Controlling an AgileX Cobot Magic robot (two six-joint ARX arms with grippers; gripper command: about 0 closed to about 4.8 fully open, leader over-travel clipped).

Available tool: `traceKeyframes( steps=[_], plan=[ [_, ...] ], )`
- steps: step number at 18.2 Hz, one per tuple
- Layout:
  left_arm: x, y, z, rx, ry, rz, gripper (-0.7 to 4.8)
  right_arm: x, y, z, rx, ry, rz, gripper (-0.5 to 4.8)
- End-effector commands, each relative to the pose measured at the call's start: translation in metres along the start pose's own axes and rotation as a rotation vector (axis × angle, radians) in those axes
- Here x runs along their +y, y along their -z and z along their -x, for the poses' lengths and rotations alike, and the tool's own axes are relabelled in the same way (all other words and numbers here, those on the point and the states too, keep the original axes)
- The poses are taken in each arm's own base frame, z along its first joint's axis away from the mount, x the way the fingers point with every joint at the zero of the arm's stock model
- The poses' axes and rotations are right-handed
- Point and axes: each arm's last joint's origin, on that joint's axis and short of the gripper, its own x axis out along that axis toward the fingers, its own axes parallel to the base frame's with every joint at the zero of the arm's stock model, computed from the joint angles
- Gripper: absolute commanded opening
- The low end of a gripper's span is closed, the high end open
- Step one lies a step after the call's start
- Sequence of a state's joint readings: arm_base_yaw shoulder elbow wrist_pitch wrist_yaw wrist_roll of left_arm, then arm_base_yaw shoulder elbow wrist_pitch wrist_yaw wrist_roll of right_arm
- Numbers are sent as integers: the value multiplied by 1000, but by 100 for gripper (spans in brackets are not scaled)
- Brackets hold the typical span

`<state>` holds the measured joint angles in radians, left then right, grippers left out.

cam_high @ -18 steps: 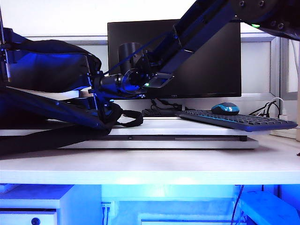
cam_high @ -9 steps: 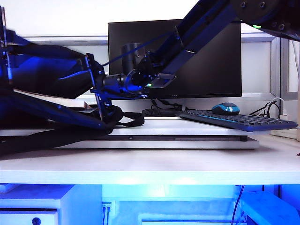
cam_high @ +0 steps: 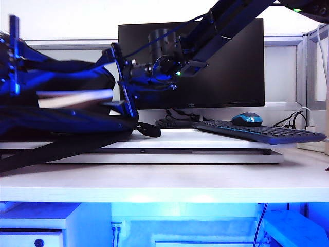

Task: Pick up the book on the desk and put it into the open backpack.

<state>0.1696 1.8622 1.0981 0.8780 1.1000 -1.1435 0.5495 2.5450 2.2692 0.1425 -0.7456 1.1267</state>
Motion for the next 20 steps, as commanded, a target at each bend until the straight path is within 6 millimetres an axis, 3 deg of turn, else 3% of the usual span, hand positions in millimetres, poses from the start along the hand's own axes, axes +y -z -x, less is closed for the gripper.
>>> traceKeyframes(
  steps=[1,4,9,12,15,16,20],
  plan=[
    [-2,15,-21,119,14,-19,68,16,10,-9,21,-28,67,479],
    [-2,30,-38,173,1,35,67,19,20,-17,61,-34,91,459],
    [22,45,-28,199,-196,125,57,20,17,-12,130,-79,93,459],
    [27,46,-23,199,-243,124,56,33,2,4,105,-111,130,459],
    [30,41,-15,166,-271,126,41,62,-24,38,27,-127,184,458],
    [30,41,-15,163,-274,125,19,66,-26,42,22,-130,189,458],
    [30,41,-15,162,-284,116,20,75,-26,45,54,-159,203,458]
  ],
)
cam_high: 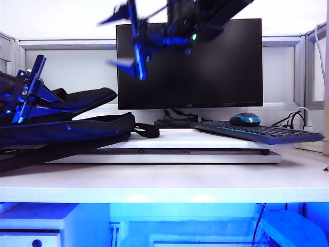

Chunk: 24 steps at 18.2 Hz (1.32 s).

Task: Pick up the book on the desk and put it into the open backpack.

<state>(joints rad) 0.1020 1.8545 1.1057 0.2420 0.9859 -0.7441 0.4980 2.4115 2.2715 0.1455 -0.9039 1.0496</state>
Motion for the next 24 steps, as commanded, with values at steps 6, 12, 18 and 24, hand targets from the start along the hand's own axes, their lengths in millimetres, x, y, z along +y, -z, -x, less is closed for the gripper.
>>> traceKeyframes(
  steps=[6,12,18,24],
  plan=[
    [6,6,1,21,-73,-158,71,43,-40,56,-112,-25,150,418],
    [-40,-5,16,-45,63,-411,408,52,-54,86,-123,-14,188,418],
    [-80,-5,34,-48,175,-528,469,52,-56,89,-111,-21,219,418],
    [-96,36,-10,205,303,-553,468,48,-63,104,-136,1,268,412]
  ],
)
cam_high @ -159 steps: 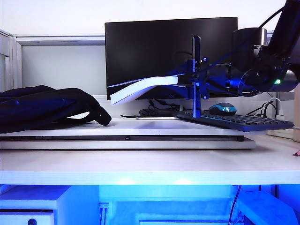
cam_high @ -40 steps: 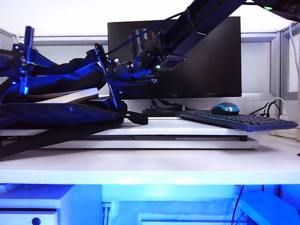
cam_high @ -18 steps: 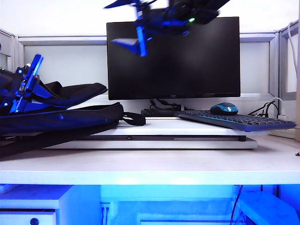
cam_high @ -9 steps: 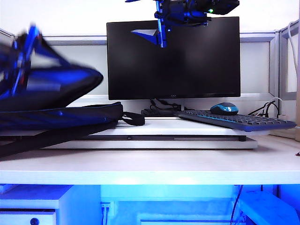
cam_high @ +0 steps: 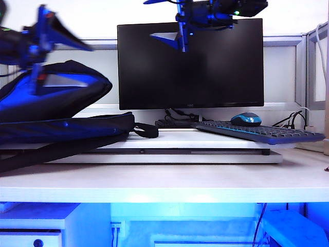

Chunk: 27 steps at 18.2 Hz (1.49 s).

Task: Pick up the book on the desk and put it into the open backpack.

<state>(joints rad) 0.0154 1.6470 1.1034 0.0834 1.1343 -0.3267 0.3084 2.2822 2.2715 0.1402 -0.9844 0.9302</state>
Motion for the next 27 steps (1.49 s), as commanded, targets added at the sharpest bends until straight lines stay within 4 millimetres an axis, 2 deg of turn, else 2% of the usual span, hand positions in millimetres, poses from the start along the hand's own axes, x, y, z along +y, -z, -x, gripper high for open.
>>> traceKeyframes(
  steps=[1,3,5,6,8,9,12,13,14,16,17,18,19,21,22,25,27],
  plan=[
    [-29,4,-34,75,160,-102,468,6,-8,9,-17,-5,49,412],
    [-53,0,-44,54,192,-203,468,12,-11,13,-25,-6,90,410],
    [-72,-12,-38,-37,159,-322,468,20,-16,20,-36,15,129,408],
    [-90,-30,-21,-149,52,-423,469,27,-22,34,-48,86,174,408],
    [-102,-45,0,-236,-78,-515,468,36,-27,51,-60,198,231,407],
    [-112,-53,16,-274,-202,-587,468,45,-28,63,-60,276,265,407],
    [-130,-65,52,-257,-497,-696,468,67,-30,86,-60,434,305,393],
    [-139,-67,69,-253,-608,-697,466,79,-32,97,-67,506,345,368],
    [-146,-67,80,-275,-639,-679,458,90,-32,101,-69,546,386,359],
    [-165,-66,113,-381,-588,-583,429,120,-32,112,-89,604,455,359],
    [-183,-64,141,-475,-582,-534,381,150,-31,121,-113,628,511,359],
    [-201,-59,155,-527,-614,-561,367,170,-29,128,-128,644,537,359],
    [-229,-48,171,-579,-659,-643,368,201,-24,139,-157,696,589,359],
    [-262,-31,173,-583,-629,-715,368,235,-15,153,-175,774,669,358],
    [-270,-26,169,-575,-592,-729,368,246,-10,159,-170,808,687,358],
    [-287,-12,153,-490,-459,-779,368,272,4,172,-135,830,699,358],
    [-293,6,146,-403,-523,-821,367,304,18,186,-162,821,729,354]
  ],
)
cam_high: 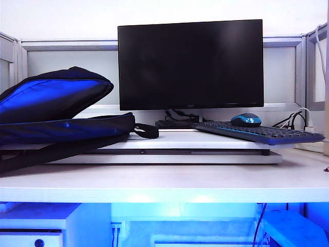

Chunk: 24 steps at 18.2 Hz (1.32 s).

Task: Pick up the book on the desk and put it into the open backpack.

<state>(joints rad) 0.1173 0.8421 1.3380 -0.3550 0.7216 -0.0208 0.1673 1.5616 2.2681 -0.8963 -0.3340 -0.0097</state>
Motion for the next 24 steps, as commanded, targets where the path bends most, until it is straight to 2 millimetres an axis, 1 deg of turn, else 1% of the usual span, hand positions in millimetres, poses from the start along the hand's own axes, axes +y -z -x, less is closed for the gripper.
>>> traceKeyframes(
  steps=[1,3,4,5,7,10,11,13,16,18,19,20,21,24],
  plan=[
    [-14,8,10,91,-50,-76,367,15,-11,43,-79,2,22,353],
    [-23,8,21,108,-61,-65,367,26,-17,75,-142,2,31,322],
    [-28,7,30,101,-100,-75,367,33,-20,96,-183,0,30,322],
    [-33,6,36,93,-88,-73,367,38,-19,109,-194,-1,21,322],
    [-42,7,47,97,-53,-55,367,45,-14,130,-172,-1,14,322],
    [-54,15,65,157,-122,-53,367,50,-1,147,-130,27,13,323],
    [-57,20,71,178,-144,-61,367,50,6,149,-121,50,12,323],
    [-62,33,76,203,-154,-36,365,49,24,149,-95,96,-4,322],
    [-65,58,81,231,-159,9,360,45,64,143,-77,167,-26,322],
    [-65,71,82,245,-176,43,335,43,91,141,-87,208,-54,322],
    [-64,77,82,257,-202,56,335,43,106,139,-84,222,-71,322],
    [-62,82,80,267,-209,66,335,42,115,138,-76,237,-78,322],
    [-59,92,76,281,-216,111,335,40,138,134,-40,273,-87,322],
    [-51,115,66,304,-224,191,335,37,180,125,20,288,-119,322]
  ],
)
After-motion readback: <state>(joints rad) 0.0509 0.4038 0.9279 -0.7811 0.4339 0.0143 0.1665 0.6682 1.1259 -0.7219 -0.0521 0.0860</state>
